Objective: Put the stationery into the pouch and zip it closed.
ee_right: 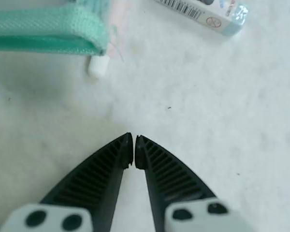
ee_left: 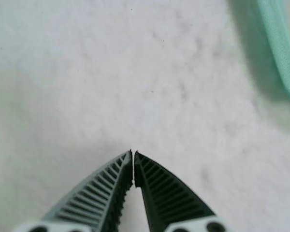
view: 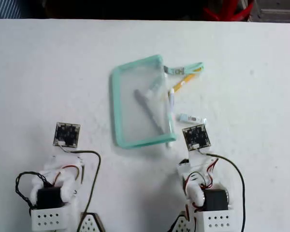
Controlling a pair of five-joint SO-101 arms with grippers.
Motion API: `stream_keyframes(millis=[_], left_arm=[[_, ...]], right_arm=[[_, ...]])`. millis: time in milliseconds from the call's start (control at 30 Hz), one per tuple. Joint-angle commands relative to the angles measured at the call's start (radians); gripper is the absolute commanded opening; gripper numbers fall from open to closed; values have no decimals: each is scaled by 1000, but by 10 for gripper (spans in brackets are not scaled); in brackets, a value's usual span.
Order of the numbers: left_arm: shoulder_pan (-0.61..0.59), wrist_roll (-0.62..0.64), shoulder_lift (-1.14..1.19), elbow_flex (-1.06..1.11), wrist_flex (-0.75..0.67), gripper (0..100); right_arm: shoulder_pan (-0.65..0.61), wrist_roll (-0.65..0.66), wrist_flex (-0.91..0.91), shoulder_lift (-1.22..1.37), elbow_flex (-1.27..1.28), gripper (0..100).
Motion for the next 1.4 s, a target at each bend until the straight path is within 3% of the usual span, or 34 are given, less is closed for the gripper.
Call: stream_keyframes(millis=[0, 533, 933, 1233, 1367], left_arm=[[-10, 8, -7, -5, 6, 24], [-8, 3, -7, -49, 6, 24], [16, 9, -7, -677, -28, 24], [165, 11, -7, -1105, 245, 24], [199, 11, -7, -1204, 302, 24]], right_arm=[[1, -9, 2, -5, 9, 19], [1, -9, -2, -7, 9, 19], [1, -9, 2, -7, 9, 19], [1, -9, 2, -7, 9, 19], [1, -9, 2, -7, 9, 19]])
